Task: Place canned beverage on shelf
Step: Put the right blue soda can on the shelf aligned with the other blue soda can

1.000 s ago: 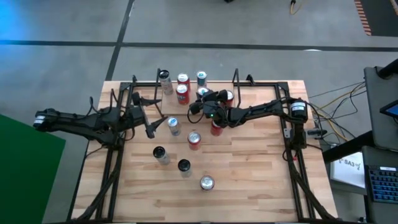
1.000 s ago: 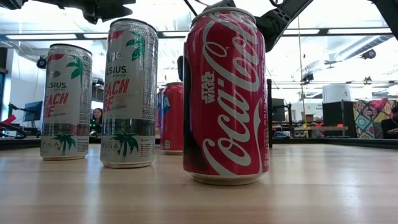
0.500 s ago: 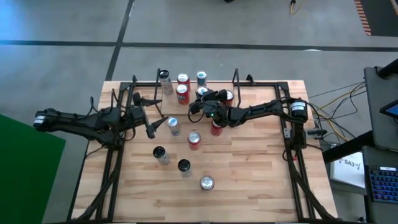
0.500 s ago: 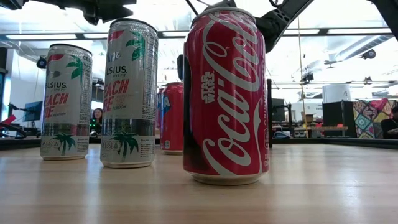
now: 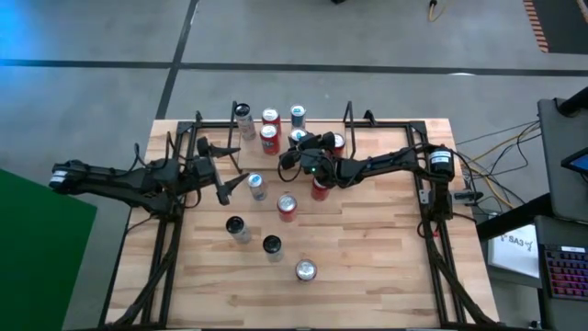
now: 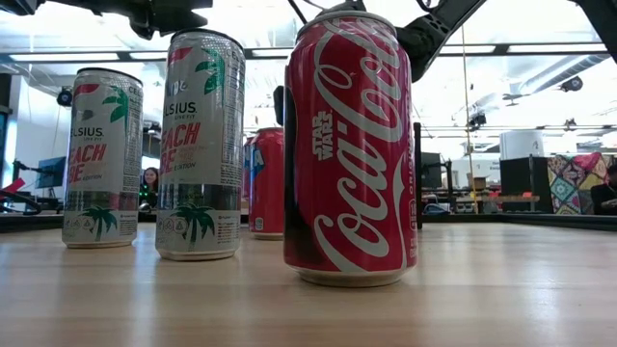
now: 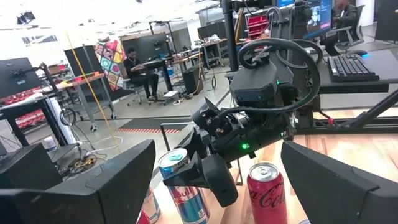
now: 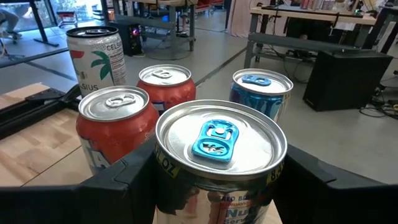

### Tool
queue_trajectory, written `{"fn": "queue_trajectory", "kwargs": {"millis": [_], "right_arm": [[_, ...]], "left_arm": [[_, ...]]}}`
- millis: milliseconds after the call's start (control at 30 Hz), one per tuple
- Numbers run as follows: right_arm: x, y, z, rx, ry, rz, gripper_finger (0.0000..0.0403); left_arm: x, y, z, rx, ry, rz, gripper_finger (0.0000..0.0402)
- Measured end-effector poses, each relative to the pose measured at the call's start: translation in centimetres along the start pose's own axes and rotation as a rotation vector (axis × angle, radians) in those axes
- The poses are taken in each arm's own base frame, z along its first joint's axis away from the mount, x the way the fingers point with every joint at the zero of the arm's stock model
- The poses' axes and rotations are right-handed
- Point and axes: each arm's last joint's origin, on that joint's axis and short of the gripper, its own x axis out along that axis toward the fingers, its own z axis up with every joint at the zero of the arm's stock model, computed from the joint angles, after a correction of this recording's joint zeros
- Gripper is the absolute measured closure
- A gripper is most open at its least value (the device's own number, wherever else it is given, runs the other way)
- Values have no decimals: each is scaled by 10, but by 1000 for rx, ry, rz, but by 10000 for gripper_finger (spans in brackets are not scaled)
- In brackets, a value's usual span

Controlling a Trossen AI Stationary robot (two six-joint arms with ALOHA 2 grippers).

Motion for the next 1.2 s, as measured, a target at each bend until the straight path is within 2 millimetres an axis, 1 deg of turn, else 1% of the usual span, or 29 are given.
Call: {"fn": "queue_trajectory", "kwargs": {"millis": [267, 533, 700, 800, 900, 1067, 1200], "right_arm": [[2, -1, 1, 1, -6, -2, 174], [2, 0, 2, -53, -18, 10, 174], [0, 1, 4, -69, -8, 87, 174], [-4, 2, 12, -79, -12, 138, 174], [-13, 2, 25, -109, -39, 161, 174], [-32, 2, 48, -187, -90, 223, 174], [-49, 2, 66, -229, -131, 324, 174]], "left_arm": [[3, -2, -1, 2, 5, -1, 68], [3, -1, 0, -5, -9, 2, 68], [4, -2, -1, -6, 0, 0, 68], [5, -3, -2, -7, 7, -2, 68], [6, -4, -3, -8, 14, -3, 68], [9, -6, -5, -9, 31, -7, 68], [13, -9, -9, -10, 51, -12, 68]]}}
